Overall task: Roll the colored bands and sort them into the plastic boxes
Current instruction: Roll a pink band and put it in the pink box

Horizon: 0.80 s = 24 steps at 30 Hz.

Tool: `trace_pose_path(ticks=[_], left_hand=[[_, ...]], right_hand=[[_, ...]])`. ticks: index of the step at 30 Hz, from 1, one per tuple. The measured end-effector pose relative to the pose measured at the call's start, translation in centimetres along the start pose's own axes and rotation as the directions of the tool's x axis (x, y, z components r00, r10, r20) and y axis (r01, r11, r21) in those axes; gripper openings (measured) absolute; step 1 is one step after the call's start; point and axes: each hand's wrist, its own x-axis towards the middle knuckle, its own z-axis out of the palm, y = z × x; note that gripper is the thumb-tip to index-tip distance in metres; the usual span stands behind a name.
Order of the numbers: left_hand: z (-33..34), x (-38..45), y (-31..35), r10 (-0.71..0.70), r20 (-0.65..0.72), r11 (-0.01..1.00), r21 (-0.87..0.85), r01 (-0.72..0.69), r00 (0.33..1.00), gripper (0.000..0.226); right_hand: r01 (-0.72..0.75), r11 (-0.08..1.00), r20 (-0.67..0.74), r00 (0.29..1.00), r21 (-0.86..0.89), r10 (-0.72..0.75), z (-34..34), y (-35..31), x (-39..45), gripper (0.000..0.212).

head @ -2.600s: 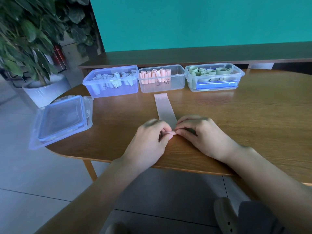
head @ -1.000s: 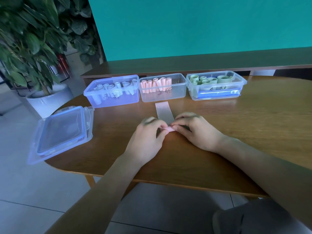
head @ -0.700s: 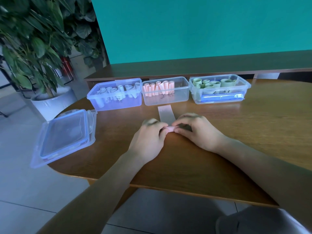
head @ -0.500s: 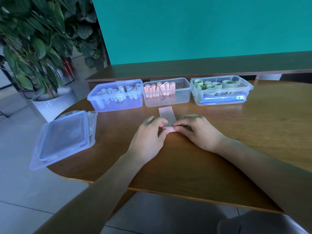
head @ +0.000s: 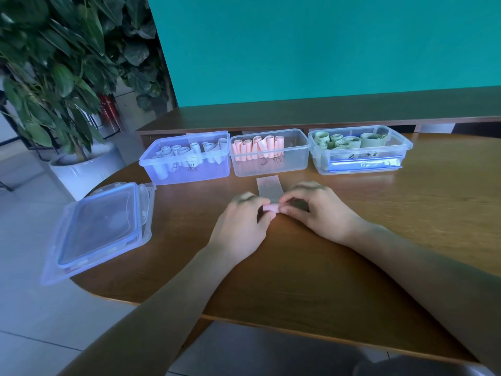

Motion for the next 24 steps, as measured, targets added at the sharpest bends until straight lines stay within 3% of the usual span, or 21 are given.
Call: trace_pose_path(ticks=[3,7,13,19,24], left_hand=[[0.2,0.5,-0.2,0.024,-0.028,1.0,0.012,-0.024,0.999,0.031],[0.3,1.1,-0.5,0.052,-0.012,0.999,-0.014,-0.052,0.999,0.016],[0.9,2.4,-0.9,0.012,-0.017,0.999,0.033,-0.012,1.0,0.026],[1.0,3.4,-1.2,0.018,-0.04,0.999,0.042,-0.017,0.999,0.028],[1.2,3.9,-1.3,0.065,-0.064,0.998,0.007,-0.064,0.996,0.015]], right_hand=[[0.001,0.999,0.018,1.0,-0.032,-0.001,0.0,0.4,0.7,0.017],[0.02,0.998,0.053,0.998,-0.053,-0.018,0.1,0.8,1.4,0.018],[0.016,0.999,-0.084,0.996,-0.027,-0.019,0.3,1.2,2.2,0.017],[0.037,0.999,-0.007,0.999,-0.026,-0.038,0.3,1.6,2.5,0.02],[0.034,0.999,0.009,0.999,-0.038,-0.034,0.5,2.1,3.2,0.019]])
